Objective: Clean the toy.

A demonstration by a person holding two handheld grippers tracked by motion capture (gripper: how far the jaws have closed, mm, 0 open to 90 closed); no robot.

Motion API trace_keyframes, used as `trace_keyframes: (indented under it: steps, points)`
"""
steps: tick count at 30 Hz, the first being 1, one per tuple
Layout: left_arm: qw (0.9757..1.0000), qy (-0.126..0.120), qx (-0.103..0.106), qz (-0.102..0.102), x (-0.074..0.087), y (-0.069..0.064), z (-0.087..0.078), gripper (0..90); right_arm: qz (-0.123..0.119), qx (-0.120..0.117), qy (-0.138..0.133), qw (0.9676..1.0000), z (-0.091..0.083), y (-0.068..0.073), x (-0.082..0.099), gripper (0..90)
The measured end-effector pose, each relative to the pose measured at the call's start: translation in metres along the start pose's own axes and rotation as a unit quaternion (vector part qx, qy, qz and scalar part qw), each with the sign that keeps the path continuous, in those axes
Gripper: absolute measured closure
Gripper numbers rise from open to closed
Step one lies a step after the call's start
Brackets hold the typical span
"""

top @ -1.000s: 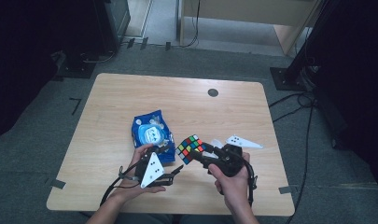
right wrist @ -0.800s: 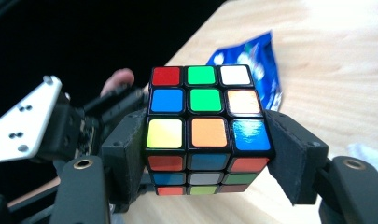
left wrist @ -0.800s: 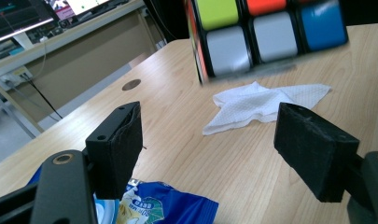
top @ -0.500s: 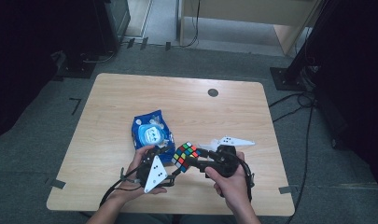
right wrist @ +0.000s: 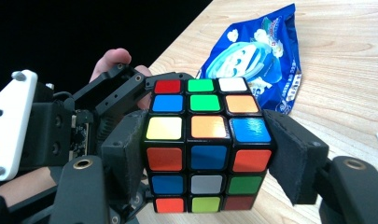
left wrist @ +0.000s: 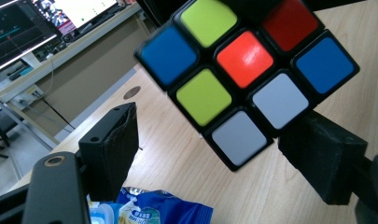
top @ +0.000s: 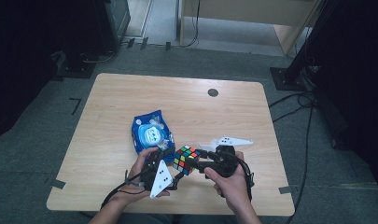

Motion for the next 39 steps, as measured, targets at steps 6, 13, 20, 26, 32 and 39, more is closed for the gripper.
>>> trace_keyframes:
  steps: [6, 13, 20, 26, 32, 39]
  points:
    - [1.0000, -0.001, 0.006, 0.006, -0.002, -0.005, 0.001, 18.8, 0.001, -0.002, 0.009, 1.0000, 0.003, 0.001, 0.002, 34.7]
    - [0.9998, -0.003, 0.008, 0.016, -0.003, -0.009, 0.001, 18.3, 0.001, 0.000, 0.017, 0.9999, 0.006, 0.003, 0.003, 34.7]
    - [0.9989, -0.010, 0.014, 0.043, -0.005, -0.019, 0.001, 24.2, 0.002, 0.000, 0.028, 0.9996, 0.010, 0.003, 0.006, 34.7]
    - [0.9981, -0.016, 0.033, 0.049, -0.007, -0.025, -0.001, 33.6, 0.003, -0.011, 0.035, 0.9993, 0.014, 0.004, 0.009, 34.6]
    - [0.9989, -0.023, 0.033, 0.025, -0.008, -0.017, -0.004, 33.8, -0.018, -0.029, 0.012, 0.9993, 0.007, 0.005, 0.003, 33.8]
    - [0.9991, -0.019, 0.023, -0.030, 0.000, 0.004, -0.005, 33.8, -0.060, 0.034, -0.052, 0.9962, -0.018, -0.025, -0.012, 40.1]
Point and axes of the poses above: each handheld gripper's, and its own axes: z roughly forward along the jaws, x roughly out of its underside, y roughly to its left, the point moved 8 cm from there along z, roughly forward along the jaws, and after that the axes turned 5 degrees about -z, right-handed, at the moved point
